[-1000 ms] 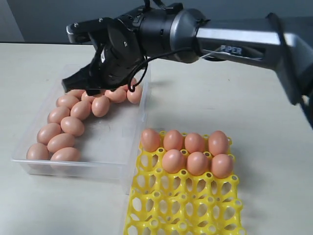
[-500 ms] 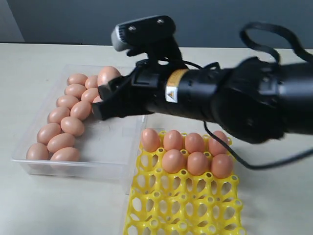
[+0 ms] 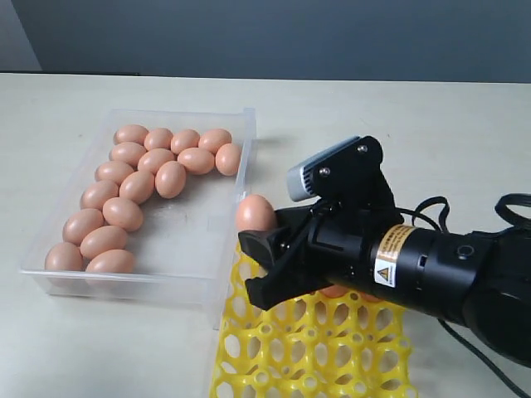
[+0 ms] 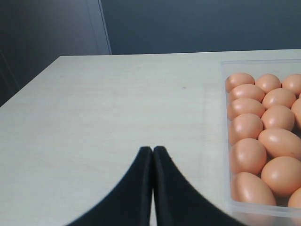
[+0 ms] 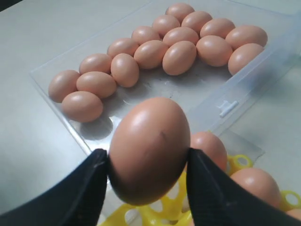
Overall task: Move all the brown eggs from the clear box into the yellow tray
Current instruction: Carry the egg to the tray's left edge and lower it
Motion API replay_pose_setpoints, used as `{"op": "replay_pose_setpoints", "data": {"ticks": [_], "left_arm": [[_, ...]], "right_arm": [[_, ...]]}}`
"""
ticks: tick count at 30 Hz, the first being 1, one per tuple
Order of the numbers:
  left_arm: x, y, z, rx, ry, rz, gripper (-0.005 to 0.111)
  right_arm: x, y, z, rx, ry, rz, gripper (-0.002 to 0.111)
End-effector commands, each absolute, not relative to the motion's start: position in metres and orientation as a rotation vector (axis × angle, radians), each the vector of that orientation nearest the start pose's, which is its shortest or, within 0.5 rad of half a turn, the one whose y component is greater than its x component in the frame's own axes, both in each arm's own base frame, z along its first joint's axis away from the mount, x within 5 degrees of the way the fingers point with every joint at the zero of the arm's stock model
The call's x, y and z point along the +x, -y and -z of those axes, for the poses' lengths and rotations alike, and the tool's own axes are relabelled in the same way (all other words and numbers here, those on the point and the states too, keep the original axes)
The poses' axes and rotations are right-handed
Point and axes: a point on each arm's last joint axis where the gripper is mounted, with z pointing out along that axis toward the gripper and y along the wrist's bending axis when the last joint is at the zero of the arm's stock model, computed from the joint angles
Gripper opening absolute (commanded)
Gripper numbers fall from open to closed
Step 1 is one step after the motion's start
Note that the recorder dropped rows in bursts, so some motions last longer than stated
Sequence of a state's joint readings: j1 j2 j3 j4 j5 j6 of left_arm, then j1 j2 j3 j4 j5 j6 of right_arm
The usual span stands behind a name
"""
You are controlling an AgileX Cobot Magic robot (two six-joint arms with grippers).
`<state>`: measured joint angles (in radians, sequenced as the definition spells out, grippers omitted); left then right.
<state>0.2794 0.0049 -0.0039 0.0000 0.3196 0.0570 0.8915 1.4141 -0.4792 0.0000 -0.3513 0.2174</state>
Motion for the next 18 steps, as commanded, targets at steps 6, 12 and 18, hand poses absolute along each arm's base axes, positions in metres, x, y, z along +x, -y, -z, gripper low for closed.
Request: {"op": "replay_pose_setpoints", "data": {"ticks": [6,12,18], "left_arm": [[0.052,-0.015,-0.185,-0.196,-1.788,-0.237,0.000],[0.052,-0.015,-0.185,-0.196,-1.788,-0.237,0.000],[0.052,-0.015,-0.185,-0.196,-1.788,-0.237,0.000]], "right_arm": [[0.170,-0.208,-0.162,-0.707,-2.043,-0.659,-0.001],[0.168,-0.213,-0.146,-0.762,-2.080,-0.653,-0.001],[0.168,-0.214,-0.140,-0.765,-2.094,-0.651,-0.001]]}}
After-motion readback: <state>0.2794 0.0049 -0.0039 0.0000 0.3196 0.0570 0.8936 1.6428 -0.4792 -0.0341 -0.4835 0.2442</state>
